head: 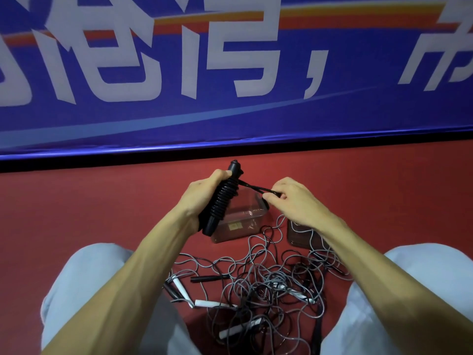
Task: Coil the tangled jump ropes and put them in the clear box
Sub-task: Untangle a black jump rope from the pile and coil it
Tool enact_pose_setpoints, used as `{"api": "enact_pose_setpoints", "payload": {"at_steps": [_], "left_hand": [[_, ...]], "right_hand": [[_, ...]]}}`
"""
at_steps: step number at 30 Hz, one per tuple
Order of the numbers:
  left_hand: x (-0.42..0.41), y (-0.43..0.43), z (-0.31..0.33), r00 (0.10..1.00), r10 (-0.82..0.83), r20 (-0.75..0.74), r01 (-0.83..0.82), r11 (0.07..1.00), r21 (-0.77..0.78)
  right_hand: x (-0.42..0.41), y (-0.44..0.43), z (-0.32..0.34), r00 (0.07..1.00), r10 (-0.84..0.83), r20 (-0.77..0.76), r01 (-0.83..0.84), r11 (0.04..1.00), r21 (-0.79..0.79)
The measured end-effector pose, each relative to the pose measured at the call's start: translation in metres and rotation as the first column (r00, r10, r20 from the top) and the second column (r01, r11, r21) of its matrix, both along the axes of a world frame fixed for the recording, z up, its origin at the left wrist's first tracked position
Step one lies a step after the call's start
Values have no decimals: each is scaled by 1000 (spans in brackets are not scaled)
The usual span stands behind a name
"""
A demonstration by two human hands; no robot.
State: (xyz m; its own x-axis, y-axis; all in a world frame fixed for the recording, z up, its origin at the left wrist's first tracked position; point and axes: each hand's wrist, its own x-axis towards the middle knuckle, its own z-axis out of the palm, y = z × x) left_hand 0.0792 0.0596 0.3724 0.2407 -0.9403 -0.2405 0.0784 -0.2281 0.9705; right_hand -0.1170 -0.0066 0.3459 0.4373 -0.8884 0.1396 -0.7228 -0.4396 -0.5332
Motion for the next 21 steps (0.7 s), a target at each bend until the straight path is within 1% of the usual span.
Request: {"api": "enact_pose_setpoints", "payload": {"at_steps": [2, 4, 6, 8, 9, 11, 13, 15, 17, 18, 19, 20, 21], "left_hand": [[0, 1, 2, 1000, 6, -16, -6, 1000, -3], [-3, 1, 3, 1000, -15, -8, 15, 1000, 0], [-4, 2, 3, 999, -37, 10, 36, 999, 4], [-3, 4, 4, 999, -48, 9, 48, 999, 0], [-2, 4, 5, 999, -47, 5, 47, 999, -2], [-1, 5, 5, 999, -41, 5, 41, 999, -12], [-2, 6, 5, 999, -37, 11, 37, 999, -32], [-2, 6, 5, 1000, -19, 16, 20, 999, -46], [0, 5, 7, 1000, 8, 15, -7, 999, -47], [2, 5, 7, 1000, 21, 9, -21, 999, -45], [3, 4, 7, 999, 35, 4, -35, 998, -43], [4, 3, 6, 999, 48, -1, -48, 998, -40], [4, 2, 6, 998, 57, -4, -57, 997, -44]], "right_hand": [[-1, -3, 6, 988, -9, 155, -9, 994, 110], [-3, -6, 7, 941, -76, 330, 0, 974, 226], [-4, -8, 6, 897, -127, 424, -18, 947, 321], [-4, -8, 7, 891, -130, 436, -37, 934, 354], [-5, -7, 8, 902, -111, 416, -46, 936, 348], [-4, -6, 8, 943, -71, 325, -24, 960, 278], [-5, -5, 5, 964, -80, 254, 20, 973, 228], [-6, -3, 5, 973, -131, 189, 81, 964, 252], [-6, -1, 5, 984, -142, 112, 109, 959, 261], [-6, -1, 5, 982, -143, 121, 108, 960, 260], [-5, -2, 5, 970, -150, 191, 94, 957, 275], [-5, -1, 6, 933, -162, 322, 53, 945, 322], [-4, -1, 5, 867, -179, 465, -7, 929, 369]]}}
